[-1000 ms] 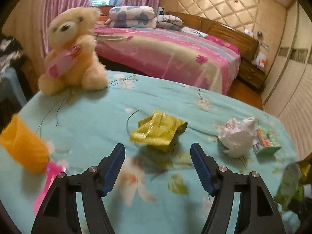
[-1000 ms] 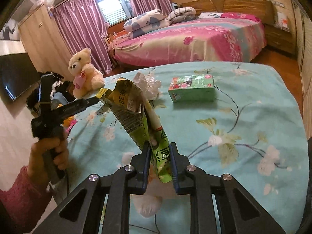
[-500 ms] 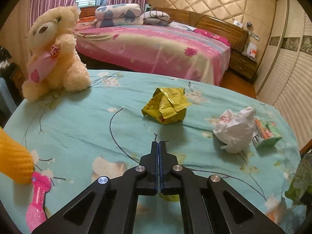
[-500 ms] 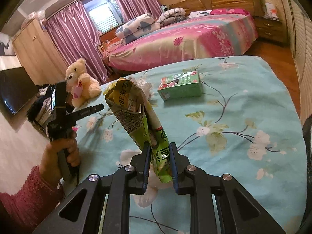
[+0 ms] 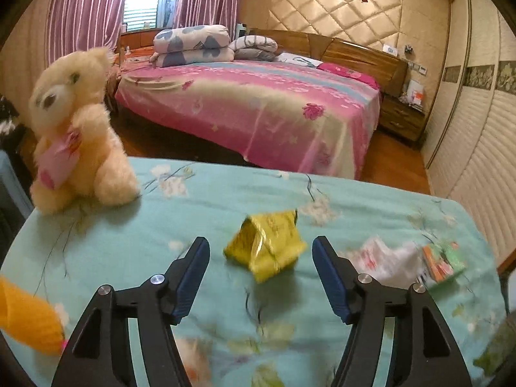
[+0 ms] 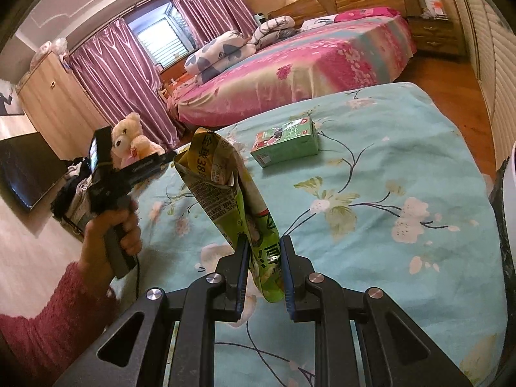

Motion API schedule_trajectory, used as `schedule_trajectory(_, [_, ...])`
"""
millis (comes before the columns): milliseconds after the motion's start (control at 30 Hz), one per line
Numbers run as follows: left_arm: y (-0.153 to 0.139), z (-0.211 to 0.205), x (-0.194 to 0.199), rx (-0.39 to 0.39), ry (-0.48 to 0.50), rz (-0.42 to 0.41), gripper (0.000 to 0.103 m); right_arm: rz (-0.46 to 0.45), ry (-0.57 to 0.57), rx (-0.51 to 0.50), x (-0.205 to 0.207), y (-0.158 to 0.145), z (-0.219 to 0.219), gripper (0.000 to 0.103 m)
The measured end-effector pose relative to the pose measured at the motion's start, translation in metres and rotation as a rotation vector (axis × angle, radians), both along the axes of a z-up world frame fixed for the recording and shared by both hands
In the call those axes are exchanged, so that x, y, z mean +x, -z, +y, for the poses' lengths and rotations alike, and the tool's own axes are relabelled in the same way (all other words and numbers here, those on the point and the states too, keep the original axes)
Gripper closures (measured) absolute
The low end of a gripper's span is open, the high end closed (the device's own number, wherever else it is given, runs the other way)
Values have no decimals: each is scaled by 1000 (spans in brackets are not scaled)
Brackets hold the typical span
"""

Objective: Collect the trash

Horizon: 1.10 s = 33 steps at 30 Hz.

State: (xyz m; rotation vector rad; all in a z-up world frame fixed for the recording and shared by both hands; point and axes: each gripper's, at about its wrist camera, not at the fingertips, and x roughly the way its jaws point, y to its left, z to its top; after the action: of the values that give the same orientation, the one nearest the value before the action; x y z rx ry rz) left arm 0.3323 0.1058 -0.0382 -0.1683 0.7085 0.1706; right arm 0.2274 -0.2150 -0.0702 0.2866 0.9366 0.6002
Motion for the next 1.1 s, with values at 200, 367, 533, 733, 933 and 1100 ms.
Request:
schedule_trajectory(200, [19, -11, 33, 28, 35, 65, 39, 7, 7, 3, 0, 0, -3, 84])
schedule_trajectory(367, [26, -13, 41, 26, 53, 104, 67, 13, 15, 5, 1, 0, -6, 84])
schedule_trajectory(533, [24, -10, 33, 18, 54, 84, 73, 10, 22, 10, -1, -1, -7, 84])
schedule_trajectory(733, [12, -17, -5, -21, 52, 34, 75, -3, 37, 22, -4, -5, -14, 84])
schedule_trajectory(933, [-11, -47, -62, -77, 116, -34, 75, -7, 73, 26, -9, -7, -29, 84])
schedule_trajectory(1100, [-18, -81, -96, -110, 205, -50, 75, -8, 111, 40, -16, -9, -47, 84])
